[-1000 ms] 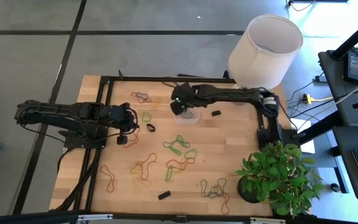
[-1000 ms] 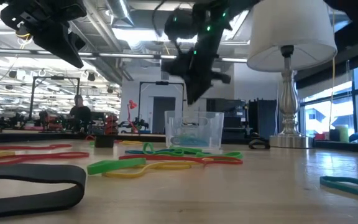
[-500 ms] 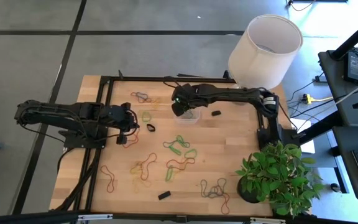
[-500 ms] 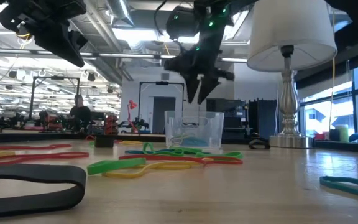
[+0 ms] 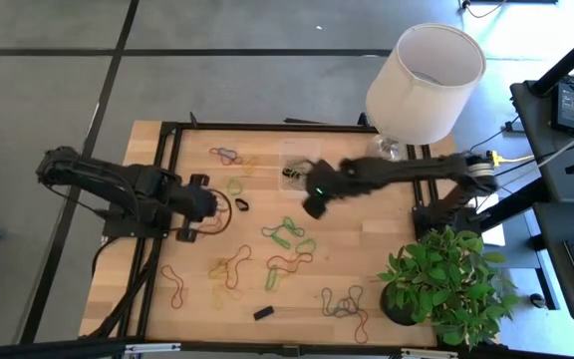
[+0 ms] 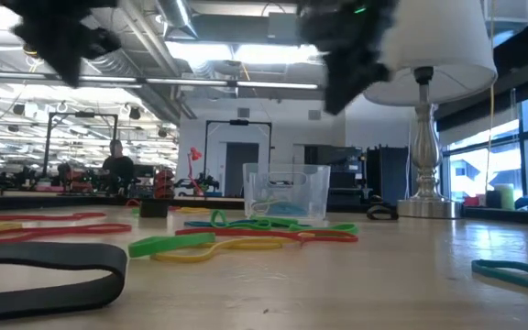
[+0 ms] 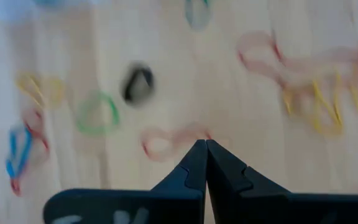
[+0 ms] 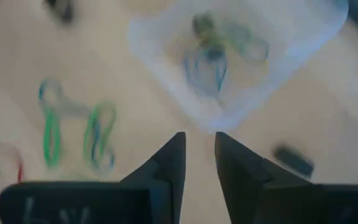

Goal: Pick and place rubber bands into bin
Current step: Put the red rubber band into the transparent bin

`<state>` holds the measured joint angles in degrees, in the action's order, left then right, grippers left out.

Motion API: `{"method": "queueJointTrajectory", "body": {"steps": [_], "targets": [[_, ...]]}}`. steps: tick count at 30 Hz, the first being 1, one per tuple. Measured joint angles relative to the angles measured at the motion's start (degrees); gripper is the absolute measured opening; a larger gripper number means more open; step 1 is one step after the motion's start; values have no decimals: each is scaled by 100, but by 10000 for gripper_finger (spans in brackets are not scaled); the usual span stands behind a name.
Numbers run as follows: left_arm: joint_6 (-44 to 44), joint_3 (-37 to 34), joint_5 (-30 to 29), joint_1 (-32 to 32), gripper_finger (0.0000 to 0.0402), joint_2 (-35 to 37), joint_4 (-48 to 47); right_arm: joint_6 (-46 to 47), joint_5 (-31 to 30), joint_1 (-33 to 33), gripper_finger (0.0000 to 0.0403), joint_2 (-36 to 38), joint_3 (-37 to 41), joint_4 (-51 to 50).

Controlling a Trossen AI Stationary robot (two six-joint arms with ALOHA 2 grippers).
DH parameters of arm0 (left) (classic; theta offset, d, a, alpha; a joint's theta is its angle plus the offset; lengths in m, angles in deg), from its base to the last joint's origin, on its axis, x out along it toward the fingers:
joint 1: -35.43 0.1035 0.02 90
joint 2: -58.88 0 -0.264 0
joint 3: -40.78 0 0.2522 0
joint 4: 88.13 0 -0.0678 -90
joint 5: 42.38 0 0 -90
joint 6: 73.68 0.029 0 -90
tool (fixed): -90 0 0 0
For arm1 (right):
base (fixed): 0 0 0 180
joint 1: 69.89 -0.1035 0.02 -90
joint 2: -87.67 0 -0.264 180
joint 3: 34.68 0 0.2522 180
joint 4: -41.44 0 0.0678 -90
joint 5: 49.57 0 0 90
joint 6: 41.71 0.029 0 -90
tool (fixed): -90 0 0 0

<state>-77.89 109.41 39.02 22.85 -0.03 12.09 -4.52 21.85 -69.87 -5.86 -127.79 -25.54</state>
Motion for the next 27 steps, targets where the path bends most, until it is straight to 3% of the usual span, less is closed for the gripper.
{"method": "queueJointTrajectory", "body": {"steps": [3,7,14,20,27], "targets": [[-467,224,127,-427,3,-338,-684,518,-44,-301,83,774,789,48],[-1216,229,425,-976,10,-675,-709,1247,-229,-785,83,1739,1789,146],[-2464,229,677,-1824,85,-1432,-570,2244,-277,-1375,83,3053,3128,535],[-3968,227,766,-2459,151,-2174,-415,2245,-285,-1492,83,3553,3578,862],[-6997,-273,1813,-2703,159,-2751,313,1814,-281,-1492,83,3557,3580,1086]]}}
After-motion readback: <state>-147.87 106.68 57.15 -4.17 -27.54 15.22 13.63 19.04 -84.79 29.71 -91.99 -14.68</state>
